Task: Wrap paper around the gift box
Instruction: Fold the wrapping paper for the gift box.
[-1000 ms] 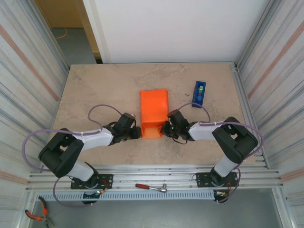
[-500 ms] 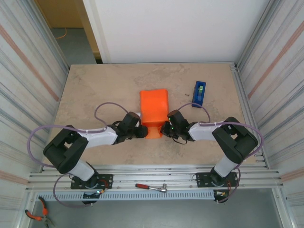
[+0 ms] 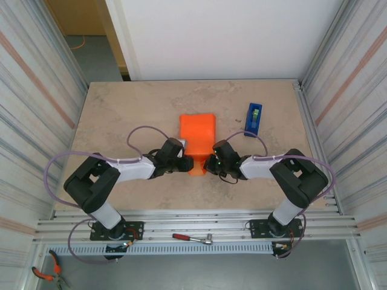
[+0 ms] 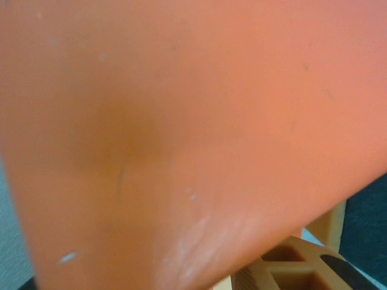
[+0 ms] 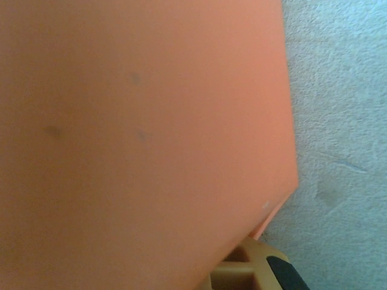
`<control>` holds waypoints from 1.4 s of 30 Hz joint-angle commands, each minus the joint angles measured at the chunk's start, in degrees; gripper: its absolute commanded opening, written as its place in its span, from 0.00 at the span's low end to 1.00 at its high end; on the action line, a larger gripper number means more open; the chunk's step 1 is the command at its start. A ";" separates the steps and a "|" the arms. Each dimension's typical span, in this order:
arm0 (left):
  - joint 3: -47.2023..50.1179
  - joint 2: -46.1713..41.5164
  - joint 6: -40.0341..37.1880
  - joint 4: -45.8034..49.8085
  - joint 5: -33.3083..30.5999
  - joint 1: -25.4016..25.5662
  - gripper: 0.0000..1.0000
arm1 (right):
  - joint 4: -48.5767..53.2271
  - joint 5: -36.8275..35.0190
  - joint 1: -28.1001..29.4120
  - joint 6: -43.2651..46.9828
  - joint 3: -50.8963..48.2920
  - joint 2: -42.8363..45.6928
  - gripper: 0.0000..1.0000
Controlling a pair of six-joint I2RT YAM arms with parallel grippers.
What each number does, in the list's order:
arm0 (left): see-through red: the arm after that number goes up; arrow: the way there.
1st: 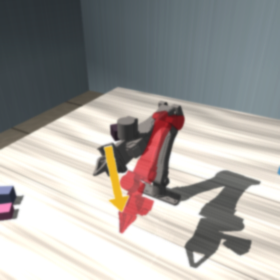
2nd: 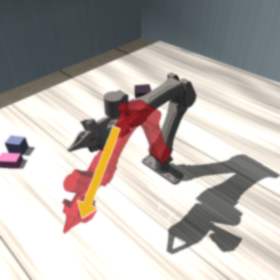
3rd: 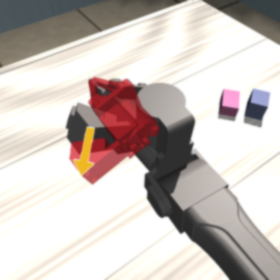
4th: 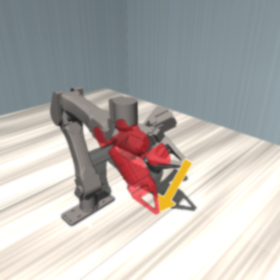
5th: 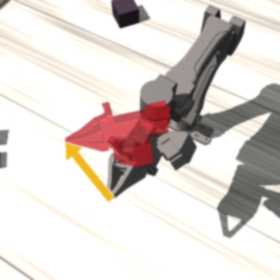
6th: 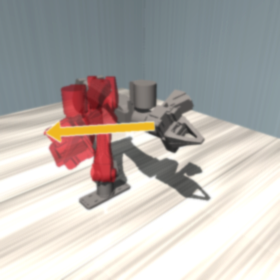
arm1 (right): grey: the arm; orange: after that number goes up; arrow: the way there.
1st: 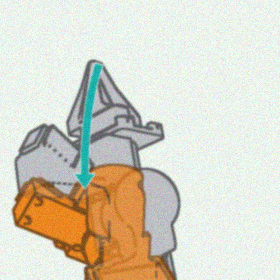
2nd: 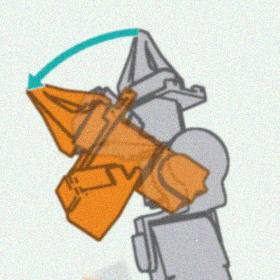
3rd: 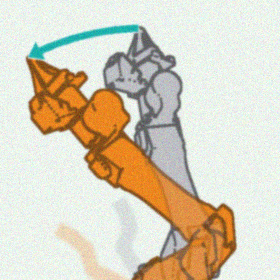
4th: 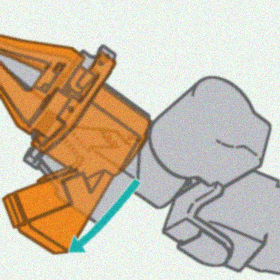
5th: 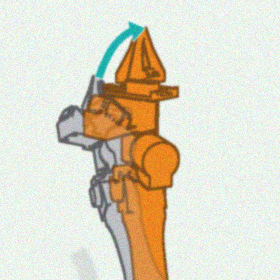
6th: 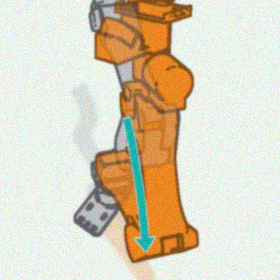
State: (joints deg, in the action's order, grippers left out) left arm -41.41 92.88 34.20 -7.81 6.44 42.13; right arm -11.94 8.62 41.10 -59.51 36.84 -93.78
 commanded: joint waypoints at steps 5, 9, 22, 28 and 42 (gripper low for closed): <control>-3.29 2.24 -2.57 -1.77 1.20 0.50 0.34 | 2.98 -0.01 1.01 -0.52 -1.37 -0.73 0.00; -3.31 3.08 -2.91 -1.77 1.65 0.48 0.33 | 3.20 0.08 1.08 -0.45 -1.20 -0.69 0.00; -2.91 5.43 -5.50 -1.16 2.42 0.56 0.34 | 4.98 -0.27 1.08 0.00 -0.50 0.90 0.00; -4.41 5.25 -7.70 0.11 3.66 0.58 0.36 | 5.84 -0.36 0.83 0.35 -0.37 1.39 0.00; 0.51 -16.39 -9.77 5.41 4.77 -0.97 0.54 | 8.38 0.12 -0.75 2.08 -0.17 4.59 0.00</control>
State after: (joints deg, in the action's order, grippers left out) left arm -43.29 80.18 25.41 -4.91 10.98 42.06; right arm -6.70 8.93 40.88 -59.27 36.86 -91.33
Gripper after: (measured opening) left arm 0.539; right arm 0.061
